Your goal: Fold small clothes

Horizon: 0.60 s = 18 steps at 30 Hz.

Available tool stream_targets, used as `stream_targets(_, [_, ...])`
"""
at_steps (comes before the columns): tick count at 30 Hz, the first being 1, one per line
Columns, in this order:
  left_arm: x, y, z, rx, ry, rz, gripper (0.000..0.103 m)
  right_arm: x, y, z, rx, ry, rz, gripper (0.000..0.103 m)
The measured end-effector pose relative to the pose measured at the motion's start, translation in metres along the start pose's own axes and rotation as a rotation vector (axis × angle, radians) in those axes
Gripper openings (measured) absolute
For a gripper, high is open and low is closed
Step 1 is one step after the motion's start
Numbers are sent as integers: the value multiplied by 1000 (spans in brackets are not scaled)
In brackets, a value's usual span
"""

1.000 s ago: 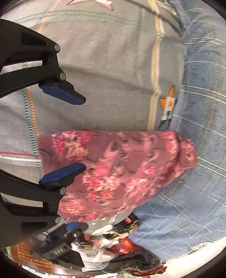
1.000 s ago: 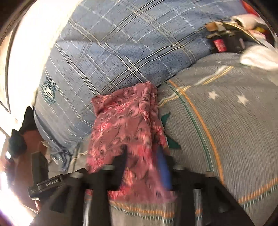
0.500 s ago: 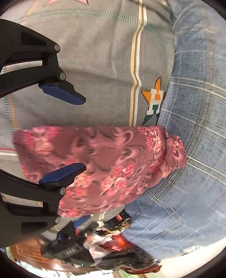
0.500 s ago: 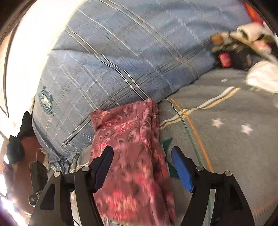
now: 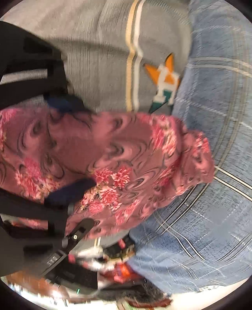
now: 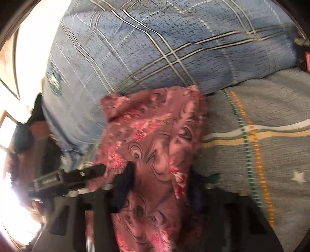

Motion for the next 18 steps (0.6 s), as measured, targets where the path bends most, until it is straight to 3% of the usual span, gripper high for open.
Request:
stream_targets(2, [9, 3, 15, 46, 88, -79, 30, -11, -4, 5, 49, -76, 66, 26])
stream_targets(4, [21, 3, 29, 78, 158, -154, 28, -29, -10, 13, 107, -153, 150, 18])
stream_targets(6, [34, 2, 45, 119, 202, -208, 27, -41, -16, 19, 149, -192, 197, 17])
stream_targets(13, [49, -19, 96, 184, 138, -206, 27, -55, -36, 73, 224, -142, 180, 17])
stream_targets(18, [34, -58, 130, 192, 80, -144, 26, -91, -72, 98, 228, -97, 212, 17])
Point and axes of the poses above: each gripper's, at about its wrist camera, not at the fingertips, and z roughly against the way its jaws point, x to its right, y to its top, the point moved 8 cm from there along -z, roughly the way its jaws point, and after that the axes turned 14 degrees about -z, right-handed, at the moved point
